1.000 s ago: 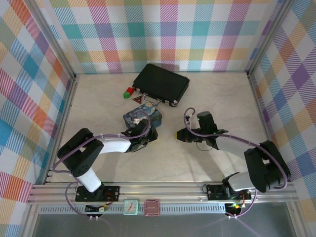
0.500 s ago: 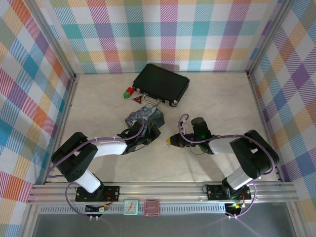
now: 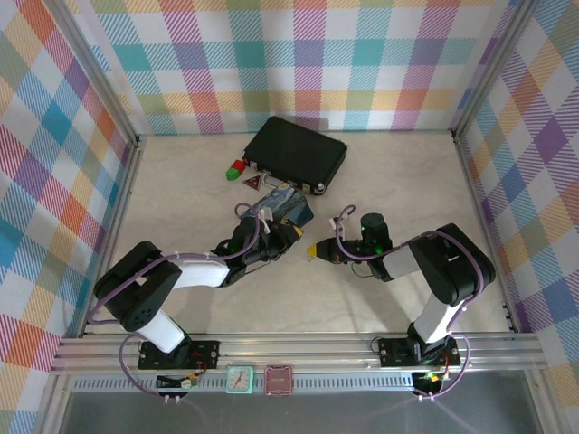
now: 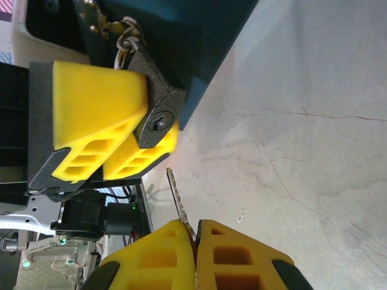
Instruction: Unlock the padlock with the key
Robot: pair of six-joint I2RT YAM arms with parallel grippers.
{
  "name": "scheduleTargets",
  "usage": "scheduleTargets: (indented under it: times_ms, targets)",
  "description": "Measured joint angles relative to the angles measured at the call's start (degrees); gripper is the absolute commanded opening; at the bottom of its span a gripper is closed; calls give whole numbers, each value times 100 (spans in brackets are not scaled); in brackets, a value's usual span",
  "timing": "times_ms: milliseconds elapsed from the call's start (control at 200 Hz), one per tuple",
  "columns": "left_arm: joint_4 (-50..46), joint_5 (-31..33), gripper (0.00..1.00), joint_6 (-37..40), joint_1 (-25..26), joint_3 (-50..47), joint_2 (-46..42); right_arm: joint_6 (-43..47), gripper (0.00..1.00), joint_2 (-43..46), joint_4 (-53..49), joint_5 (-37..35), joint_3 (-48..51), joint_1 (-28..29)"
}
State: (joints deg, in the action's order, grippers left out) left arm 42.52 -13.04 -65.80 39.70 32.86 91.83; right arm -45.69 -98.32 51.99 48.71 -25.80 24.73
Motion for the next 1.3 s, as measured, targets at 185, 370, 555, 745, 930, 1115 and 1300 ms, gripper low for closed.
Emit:
scheduleTargets:
  times_ms: [185,370,555,745,930,1115,1300]
  targets:
    - [601,-142,0,-105,-52,-98,236,-216,0,-122,459,107,11,-83]
    - [551,-131,0,-74,-55,-155,151,-256,0,-59,621,138,221,-306]
    - [354,-146,0,-2,-55,-153,17,-203,0,44,455,208,142,-376]
    - [280,-149,0,68,-55,-153,17,20,0,164,-35,216,-96,-282]
    - [236,-146,0,87,-55,-144,9,179,0,164,-330,214,-195,-197]
    - [197,-146,0,90,-52,-142,-24,177,0,151,-337,214,-197,-151]
    - [122,-144,0,92,-52,-142,-63,155,0,-20,-317,214,-321,-72]
